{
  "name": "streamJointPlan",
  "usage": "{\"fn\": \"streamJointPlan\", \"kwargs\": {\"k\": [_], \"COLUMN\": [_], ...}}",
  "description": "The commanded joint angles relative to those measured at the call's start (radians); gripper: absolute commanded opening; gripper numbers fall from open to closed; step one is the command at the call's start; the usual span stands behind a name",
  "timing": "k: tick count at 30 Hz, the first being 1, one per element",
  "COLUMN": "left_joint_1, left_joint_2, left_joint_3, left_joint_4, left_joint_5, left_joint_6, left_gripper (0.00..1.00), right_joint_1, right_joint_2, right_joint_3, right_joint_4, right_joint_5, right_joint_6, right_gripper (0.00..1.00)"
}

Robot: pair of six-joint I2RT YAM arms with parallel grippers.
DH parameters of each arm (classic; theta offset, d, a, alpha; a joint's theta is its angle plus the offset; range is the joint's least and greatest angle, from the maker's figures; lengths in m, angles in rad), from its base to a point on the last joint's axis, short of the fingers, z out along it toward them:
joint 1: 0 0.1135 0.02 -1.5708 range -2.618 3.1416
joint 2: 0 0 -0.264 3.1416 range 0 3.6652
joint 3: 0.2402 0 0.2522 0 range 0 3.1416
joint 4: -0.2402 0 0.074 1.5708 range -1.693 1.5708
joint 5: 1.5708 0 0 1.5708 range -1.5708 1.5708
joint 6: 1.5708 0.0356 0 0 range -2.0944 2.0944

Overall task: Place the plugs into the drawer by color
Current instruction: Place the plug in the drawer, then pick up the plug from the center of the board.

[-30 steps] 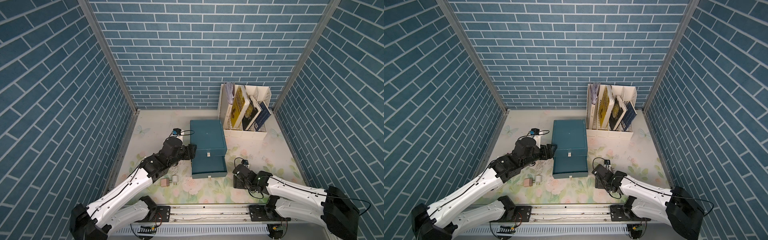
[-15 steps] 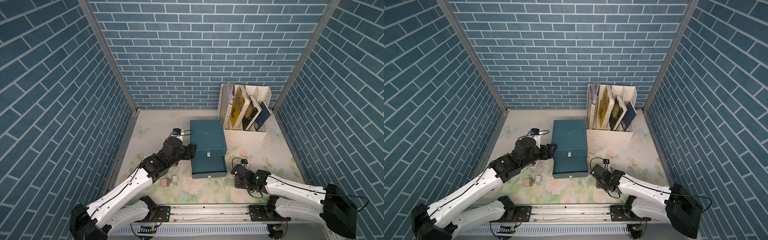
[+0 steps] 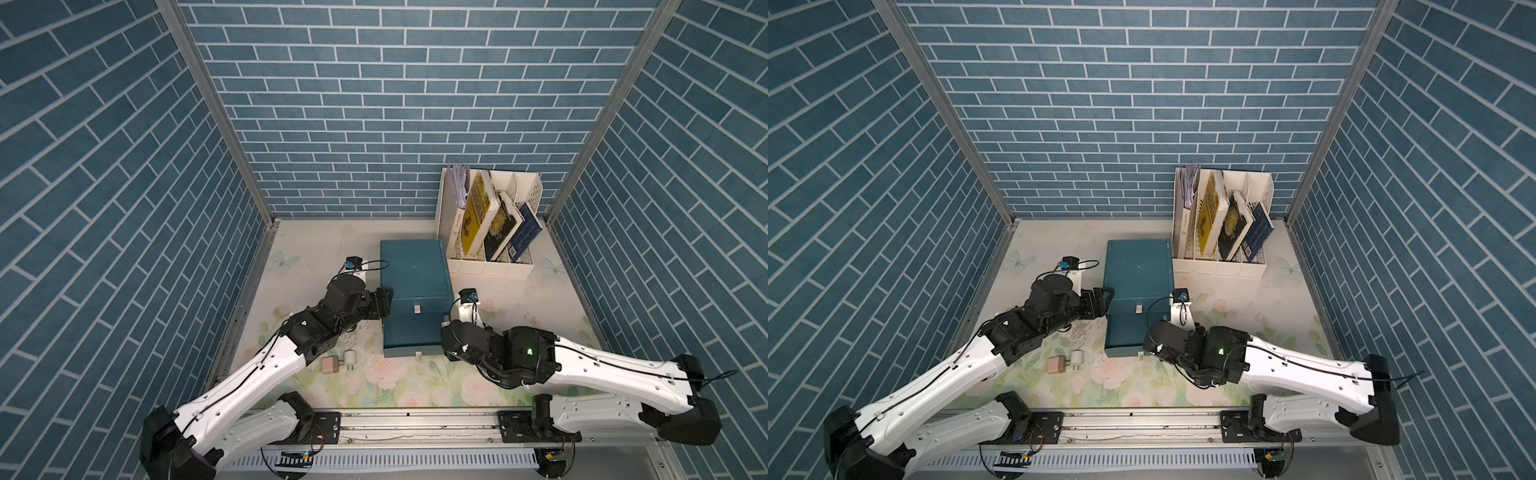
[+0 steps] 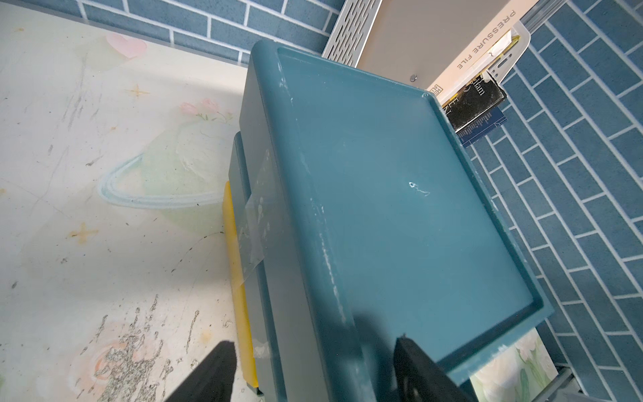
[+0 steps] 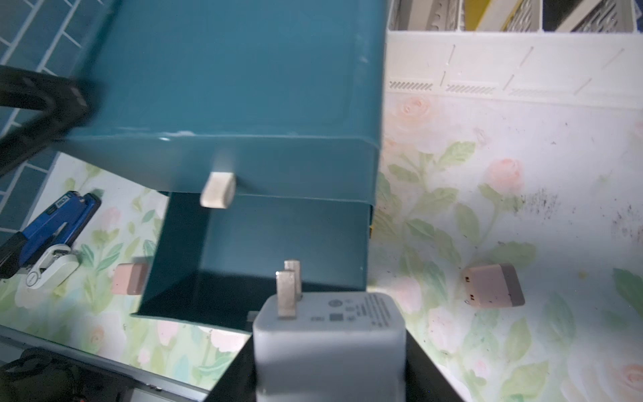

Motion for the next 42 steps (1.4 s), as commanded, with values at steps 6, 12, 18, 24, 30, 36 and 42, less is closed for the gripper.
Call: {"fn": "streamJointPlan", "kwargs": {"k": [6, 12, 18, 24, 30, 36, 42], "left_joint_1": [0.003, 0.003, 0.002, 0.003, 0.003, 0.003, 0.003], "left_joint_2": [0.002, -0.011, -0.017, -0.017, -0.015, -0.053, -0.167], "left_joint_3": [-0.003, -0.008, -0.011, -0.008, 0.013, 0.08, 0.131], "left_joint_4": [0.0, -0.01, -0.012, -0.013, -0.017, -0.068, -0.231], "left_joint_5": [-0.01, -0.011, -0.013, -0.015, -0.006, -0.029, -0.182], "left_joint_6": [0.007, 0.01, 0.01, 0.01, 0.006, 0.004, -0.036], "left_gripper": [0.76, 0.76, 0.76, 0.76, 0.77, 0.77, 0.77], "right_joint_1": [-0.022, -0.095, -0.129, -0.127, -0.102, -0.052, -0.054], "right_joint_2": [0.125, 0.156, 0.152, 0.148, 0.109, 0.055, -0.035], "right_joint_3": [0.059, -0.033, -0.094, -0.092, -0.073, -0.049, -0.09], "right_joint_4": [0.042, 0.147, 0.228, 0.235, 0.216, 0.208, 0.193], "right_joint_5": [-0.013, -0.087, -0.119, -0.115, -0.081, -0.014, 0.031], "right_joint_6": [-0.052, -0.071, -0.082, -0.09, -0.089, -0.09, -0.053], "right_gripper": [0.06, 0.07, 0.19, 0.72, 0.89, 0.8, 0.72]}}
